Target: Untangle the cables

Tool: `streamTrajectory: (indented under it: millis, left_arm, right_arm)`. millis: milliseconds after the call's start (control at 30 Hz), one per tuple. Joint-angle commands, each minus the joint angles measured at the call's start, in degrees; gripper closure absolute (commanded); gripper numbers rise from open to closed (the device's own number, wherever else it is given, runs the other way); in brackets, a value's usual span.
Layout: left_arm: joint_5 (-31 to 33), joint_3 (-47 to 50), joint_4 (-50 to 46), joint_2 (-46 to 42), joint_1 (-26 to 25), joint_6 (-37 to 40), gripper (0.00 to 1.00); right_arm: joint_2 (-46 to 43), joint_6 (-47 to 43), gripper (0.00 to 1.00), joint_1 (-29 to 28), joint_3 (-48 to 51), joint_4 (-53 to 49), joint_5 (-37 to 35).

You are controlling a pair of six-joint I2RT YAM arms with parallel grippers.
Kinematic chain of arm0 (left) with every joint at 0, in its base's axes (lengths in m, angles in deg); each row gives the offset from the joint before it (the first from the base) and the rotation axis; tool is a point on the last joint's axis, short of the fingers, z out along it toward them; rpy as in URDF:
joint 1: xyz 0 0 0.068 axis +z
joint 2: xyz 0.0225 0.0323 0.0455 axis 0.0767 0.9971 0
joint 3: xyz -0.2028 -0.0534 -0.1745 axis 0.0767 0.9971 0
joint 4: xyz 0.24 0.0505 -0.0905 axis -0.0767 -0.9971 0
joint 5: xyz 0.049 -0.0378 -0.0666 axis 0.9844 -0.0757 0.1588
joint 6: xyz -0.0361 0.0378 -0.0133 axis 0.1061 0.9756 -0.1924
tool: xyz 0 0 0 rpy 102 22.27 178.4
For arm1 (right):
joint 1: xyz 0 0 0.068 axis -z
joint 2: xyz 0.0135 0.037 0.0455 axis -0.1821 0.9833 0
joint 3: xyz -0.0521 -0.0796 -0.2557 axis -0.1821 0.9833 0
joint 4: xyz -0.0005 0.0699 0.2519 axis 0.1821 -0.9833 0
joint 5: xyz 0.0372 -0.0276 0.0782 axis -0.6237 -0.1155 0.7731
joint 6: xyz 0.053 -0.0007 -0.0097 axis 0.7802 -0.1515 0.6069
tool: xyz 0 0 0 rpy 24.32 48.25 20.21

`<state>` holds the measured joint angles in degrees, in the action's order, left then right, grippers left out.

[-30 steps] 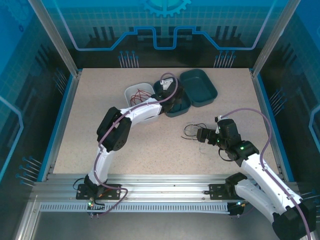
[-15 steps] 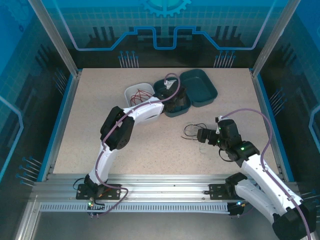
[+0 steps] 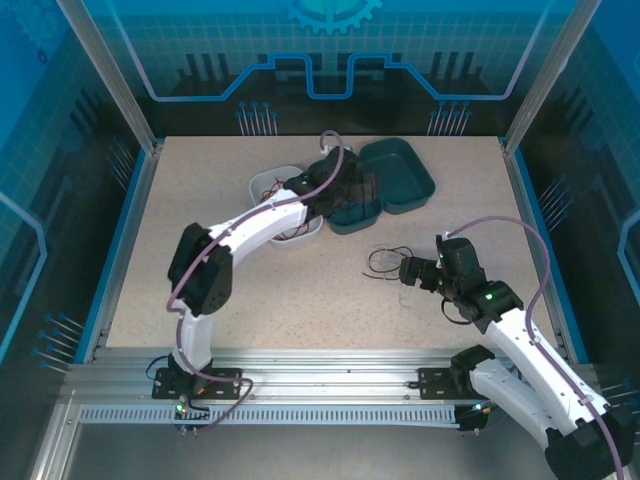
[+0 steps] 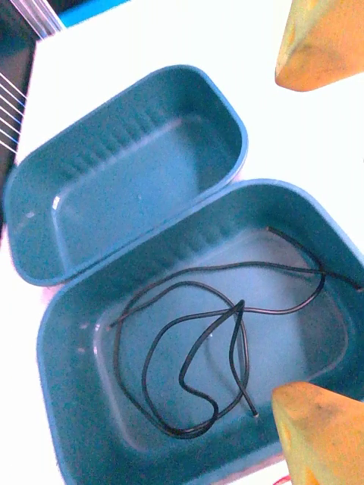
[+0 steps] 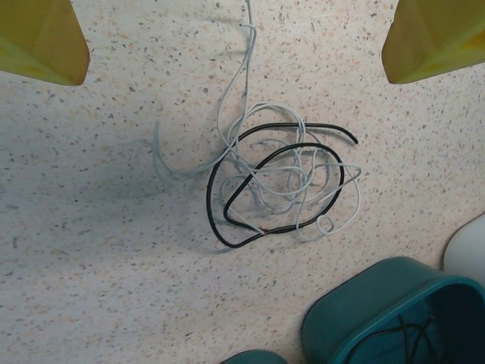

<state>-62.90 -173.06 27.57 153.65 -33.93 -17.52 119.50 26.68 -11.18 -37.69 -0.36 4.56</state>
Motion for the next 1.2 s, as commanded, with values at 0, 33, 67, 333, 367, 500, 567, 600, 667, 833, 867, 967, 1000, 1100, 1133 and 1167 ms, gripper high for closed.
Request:
streamTrajectory:
  millis: [0,33,67,333,367,500,567,600,667,833,867,967,1000,1100,1133,1167]
  left_arm:
    - [-1.42,6.25,2.23,-6.55,-0.27,1.03,0.01]
    - [-0.93,8.51,3.1,-8.56,-0.38,1.15,0.01]
    - [-0.31,10.81,3.82,-10.69,-0.41,1.21,0.01]
    - [2.05,28.57,9.83,-26.42,-0.4,2.94,0.01]
    - [2.01,31.08,10.86,-28.43,-0.42,3.26,0.01]
    - [2.1,39.57,14.41,-35.19,-0.39,4.21,0.01]
    - [2.43,43.43,15.13,-38.52,-0.39,4.94,0.01]
    - [2.7,45.04,15.15,-39.95,-0.35,5.17,0.01]
    - [3.36,48.44,14.58,-43.29,-0.36,5.56,0.01]
    - [5.52,55.97,12.75,-51.13,-0.41,5.57,0.01]
    - [6.59,57.47,12.42,-52.53,-0.32,5.29,0.01]
    - [9.11,60.4,11.19,-55.68,-0.31,4.01,0.01]
    - [9.67,60.99,11.03,-56.31,-0.31,3.57,0.01]
    - [10.72,62.36,11.25,-57.65,-0.18,2.23,0.01]
    - [10.94,62.6,11.46,-57.82,-0.14,1.92,0.01]
    - [11.02,62.79,11.73,-57.87,-0.03,1.74,0.01]
  right_arm:
    - [0.67,2.15,0.03,0.68,-2.6,-3.96,-3.38]
    - [1.07,2.39,0.04,0.72,-2.92,-4.34,-3.67]
    - [1.72,2.64,0.06,0.67,-3.32,-4.77,-3.93]
    - [10.53,0.59,0.24,3.67,-7.12,-3.81,-0.12]
    - [12.32,-0.17,0.27,5.02,-7.8,-3.25,1.61]
    - [19.83,-3.91,0.4,9.88,-10.3,-0.68,9.51]
    - [24.0,-5.82,0.46,11.02,-12.06,-0.09,11.43]
    - [25.76,-6.43,0.48,11.45,-12.8,0.08,11.74]
    - [28.93,-7.83,0.52,12.46,-14.26,0.52,12.49]
    - [34.51,-10.72,0.53,13.83,-16.97,2.0,14.38]
    - [35.74,-11.12,0.53,14.09,-17.56,1.78,14.27]
    - [38.89,-12.01,0.56,14.83,-18.9,1.87,14.78]
    - [39.83,-12.33,0.57,15.03,-19.19,2.16,15.71]
    - [42.88,-12.88,0.61,15.17,-19.77,3.7,17.72]
    - [44.23,-13.08,0.63,15.24,-20.18,3.86,18.52]
    - [45.39,-13.11,0.64,15.27,-20.6,4.0,18.75]
